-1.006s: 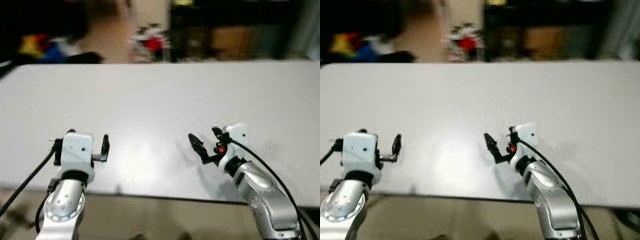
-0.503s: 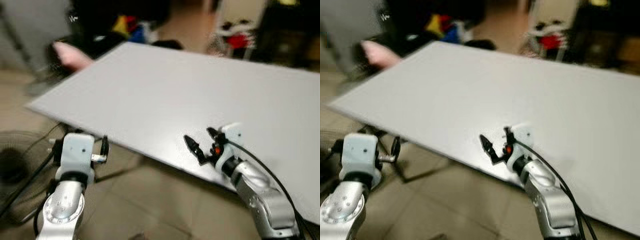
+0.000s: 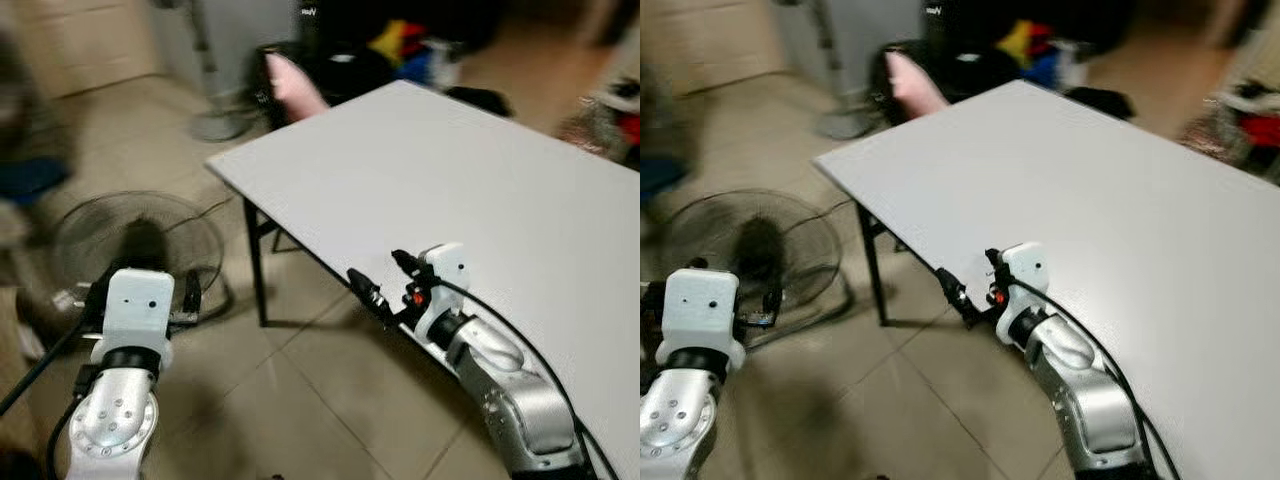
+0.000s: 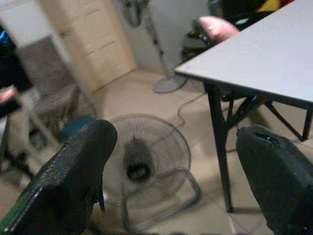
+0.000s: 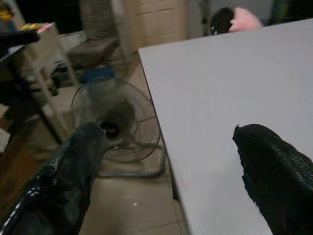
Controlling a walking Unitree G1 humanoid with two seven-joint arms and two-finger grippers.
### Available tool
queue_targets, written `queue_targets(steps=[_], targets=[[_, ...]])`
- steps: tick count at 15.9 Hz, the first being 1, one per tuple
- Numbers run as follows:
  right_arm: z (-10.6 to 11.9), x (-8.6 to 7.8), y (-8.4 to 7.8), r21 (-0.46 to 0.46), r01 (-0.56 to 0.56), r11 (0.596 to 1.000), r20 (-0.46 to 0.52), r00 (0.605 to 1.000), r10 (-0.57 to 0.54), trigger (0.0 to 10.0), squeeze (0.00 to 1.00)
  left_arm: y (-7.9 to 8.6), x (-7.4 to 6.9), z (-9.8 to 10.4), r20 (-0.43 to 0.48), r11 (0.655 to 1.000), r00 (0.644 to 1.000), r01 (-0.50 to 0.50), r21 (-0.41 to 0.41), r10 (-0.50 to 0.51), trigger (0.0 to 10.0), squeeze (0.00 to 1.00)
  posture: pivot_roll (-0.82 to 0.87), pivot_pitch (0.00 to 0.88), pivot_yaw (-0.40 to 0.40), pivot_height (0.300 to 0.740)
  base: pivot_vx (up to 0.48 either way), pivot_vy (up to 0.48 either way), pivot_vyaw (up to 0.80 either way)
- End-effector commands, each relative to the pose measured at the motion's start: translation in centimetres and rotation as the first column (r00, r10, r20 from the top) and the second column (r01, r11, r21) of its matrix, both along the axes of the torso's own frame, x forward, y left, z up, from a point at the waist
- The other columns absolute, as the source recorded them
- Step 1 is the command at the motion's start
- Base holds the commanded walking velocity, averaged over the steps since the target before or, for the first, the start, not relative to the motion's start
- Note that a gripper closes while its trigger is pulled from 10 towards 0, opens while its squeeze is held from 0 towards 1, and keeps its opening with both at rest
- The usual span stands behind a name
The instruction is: Setting the table
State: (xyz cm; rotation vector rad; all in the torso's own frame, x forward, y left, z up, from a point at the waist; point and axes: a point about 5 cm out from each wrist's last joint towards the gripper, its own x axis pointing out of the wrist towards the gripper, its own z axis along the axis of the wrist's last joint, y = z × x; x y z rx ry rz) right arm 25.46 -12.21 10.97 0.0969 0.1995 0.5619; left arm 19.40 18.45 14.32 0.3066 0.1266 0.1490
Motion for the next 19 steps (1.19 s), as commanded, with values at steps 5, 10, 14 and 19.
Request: queue_targets(steps=[5,10,14,19], targets=[[-0.4,-0.2,-0.1,0.013,0.02,1.0,-0.002,1.0,-0.02,10.0,0.0,0.5,-0.5,0.4,0.012,1.0,1.0,-0.018,-0.011,0.018,10.0,0.0,0.0,0.0,0.04,0.74,0.0,0.48,0.8],[-0.3,0.0,-0.2,0.017,0.021,1.0,0.001,1.0,-0.021,10.0,0.0,0.5,-0.6,0.3,0.006,1.0,1.0,-0.023,-0.011,0.023,10.0,0.0,0.0,0.0,0.042,0.74,0.0,0.48,0.8],[-0.4,0.1,-0.2,0.017,0.022,1.0,0.002,1.0,-0.022,10.0,0.0,0.6,-0.8,0.4,0.006,1.0,1.0,-0.03,-0.006,0.03,10.0,0.0,0.01,0.0,0.035,0.74,0.0,0.48,0.8],[-0.1,0.2,-0.4,0.095,0.119,0.988,-0.052,0.992,-0.115,10.0,0.0,1.0,0.0,1.6,0.04,0.999,0.999,-0.019,0.04,0.017,10.0,0.0,0.02,0.0,0.032,0.74,0.0,0.384,0.32]])
